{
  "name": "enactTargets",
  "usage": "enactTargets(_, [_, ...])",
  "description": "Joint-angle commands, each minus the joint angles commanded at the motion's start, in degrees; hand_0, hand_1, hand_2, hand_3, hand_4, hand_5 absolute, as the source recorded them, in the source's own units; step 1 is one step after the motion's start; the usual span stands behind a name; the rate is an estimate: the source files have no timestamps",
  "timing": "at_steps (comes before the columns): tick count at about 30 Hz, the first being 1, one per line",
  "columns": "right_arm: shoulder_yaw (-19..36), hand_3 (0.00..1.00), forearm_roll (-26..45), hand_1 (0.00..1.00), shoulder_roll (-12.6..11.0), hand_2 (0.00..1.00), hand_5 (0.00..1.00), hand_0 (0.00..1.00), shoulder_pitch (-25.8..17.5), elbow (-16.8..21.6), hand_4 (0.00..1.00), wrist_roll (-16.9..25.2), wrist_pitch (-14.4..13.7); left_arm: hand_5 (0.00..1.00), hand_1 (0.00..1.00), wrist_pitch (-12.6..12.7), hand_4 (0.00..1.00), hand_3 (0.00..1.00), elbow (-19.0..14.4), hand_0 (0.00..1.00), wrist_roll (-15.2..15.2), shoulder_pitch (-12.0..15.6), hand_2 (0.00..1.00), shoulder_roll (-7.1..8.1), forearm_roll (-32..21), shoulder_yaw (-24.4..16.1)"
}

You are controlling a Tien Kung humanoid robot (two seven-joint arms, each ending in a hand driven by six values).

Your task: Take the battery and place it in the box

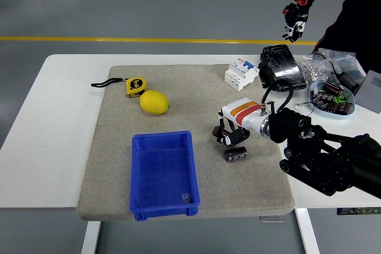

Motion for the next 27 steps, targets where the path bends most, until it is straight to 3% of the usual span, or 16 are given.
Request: enactTargets(27, [-4.6,0.421,4.9,0.298,-1.1,0.375,0.345,0.169,0.6,3.0,0.715,-1.3,-7.4,0.577,0.635,-0.3,0.626,0.579,0.1,0.646,0.1,0.6,0.641,0.01,0.6,-0.7])
